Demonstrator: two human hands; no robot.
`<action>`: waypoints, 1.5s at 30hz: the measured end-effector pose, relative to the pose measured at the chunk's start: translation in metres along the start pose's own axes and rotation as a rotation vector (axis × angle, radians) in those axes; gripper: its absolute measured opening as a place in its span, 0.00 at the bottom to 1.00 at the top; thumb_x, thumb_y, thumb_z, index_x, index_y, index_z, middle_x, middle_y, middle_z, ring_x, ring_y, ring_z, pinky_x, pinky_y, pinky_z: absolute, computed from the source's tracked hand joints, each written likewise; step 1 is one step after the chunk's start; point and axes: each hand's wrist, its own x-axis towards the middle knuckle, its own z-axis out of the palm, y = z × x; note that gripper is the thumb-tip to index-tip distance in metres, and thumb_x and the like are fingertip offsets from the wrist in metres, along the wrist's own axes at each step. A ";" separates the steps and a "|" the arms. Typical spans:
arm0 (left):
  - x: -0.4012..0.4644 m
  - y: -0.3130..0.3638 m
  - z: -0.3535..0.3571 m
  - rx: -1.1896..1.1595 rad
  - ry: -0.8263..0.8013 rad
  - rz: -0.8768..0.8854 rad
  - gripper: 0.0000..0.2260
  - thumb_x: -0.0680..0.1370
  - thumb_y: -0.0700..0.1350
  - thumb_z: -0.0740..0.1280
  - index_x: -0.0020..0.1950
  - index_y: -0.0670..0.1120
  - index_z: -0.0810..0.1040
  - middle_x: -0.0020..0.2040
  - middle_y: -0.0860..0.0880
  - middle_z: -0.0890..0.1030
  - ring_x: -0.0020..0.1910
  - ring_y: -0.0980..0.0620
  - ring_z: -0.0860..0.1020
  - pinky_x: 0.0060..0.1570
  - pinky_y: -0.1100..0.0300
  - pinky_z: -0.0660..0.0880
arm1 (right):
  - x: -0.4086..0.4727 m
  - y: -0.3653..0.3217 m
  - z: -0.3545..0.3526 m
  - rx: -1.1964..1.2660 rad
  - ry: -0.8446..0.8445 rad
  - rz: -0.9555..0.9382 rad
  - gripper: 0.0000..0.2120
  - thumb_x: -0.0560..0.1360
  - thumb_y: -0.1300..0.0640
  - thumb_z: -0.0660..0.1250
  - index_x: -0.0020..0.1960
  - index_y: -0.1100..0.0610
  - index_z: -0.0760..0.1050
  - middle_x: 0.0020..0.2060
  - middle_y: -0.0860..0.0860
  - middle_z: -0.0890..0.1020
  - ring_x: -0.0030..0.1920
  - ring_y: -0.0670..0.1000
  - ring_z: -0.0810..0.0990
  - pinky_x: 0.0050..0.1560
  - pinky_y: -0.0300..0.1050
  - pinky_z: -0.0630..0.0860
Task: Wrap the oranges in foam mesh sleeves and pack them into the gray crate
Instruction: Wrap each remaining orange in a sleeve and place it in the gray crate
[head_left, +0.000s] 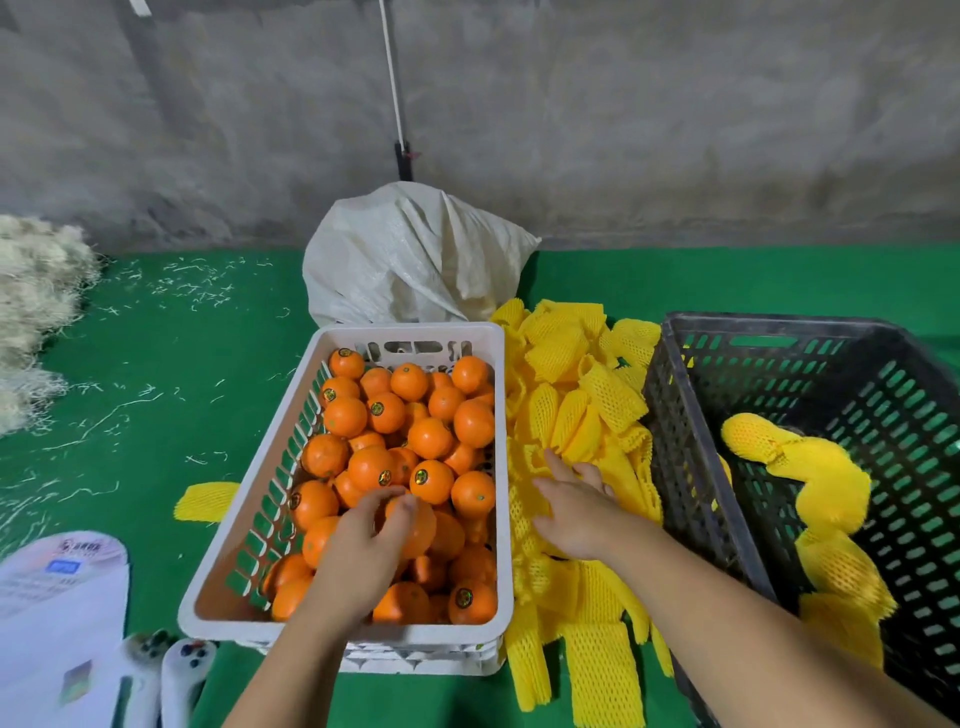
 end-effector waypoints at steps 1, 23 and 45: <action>0.001 0.003 0.006 -0.173 0.028 -0.047 0.15 0.85 0.58 0.61 0.66 0.54 0.80 0.56 0.55 0.82 0.48 0.63 0.81 0.42 0.65 0.78 | 0.003 0.000 0.001 0.000 -0.010 0.001 0.30 0.84 0.45 0.59 0.83 0.50 0.55 0.83 0.43 0.40 0.81 0.58 0.42 0.78 0.60 0.52; -0.025 0.038 0.077 -1.120 -0.276 -0.135 0.32 0.73 0.61 0.74 0.69 0.43 0.77 0.55 0.36 0.80 0.39 0.43 0.79 0.37 0.52 0.78 | -0.078 -0.055 0.005 1.495 0.298 -0.143 0.12 0.77 0.57 0.71 0.57 0.44 0.82 0.45 0.45 0.86 0.37 0.48 0.84 0.37 0.43 0.81; -0.024 0.035 0.082 -0.979 -0.227 -0.108 0.38 0.66 0.67 0.81 0.65 0.44 0.77 0.42 0.41 0.78 0.33 0.45 0.77 0.31 0.55 0.74 | -0.080 -0.044 0.015 1.007 0.667 -0.246 0.06 0.82 0.58 0.66 0.50 0.47 0.76 0.37 0.43 0.80 0.34 0.41 0.75 0.37 0.36 0.69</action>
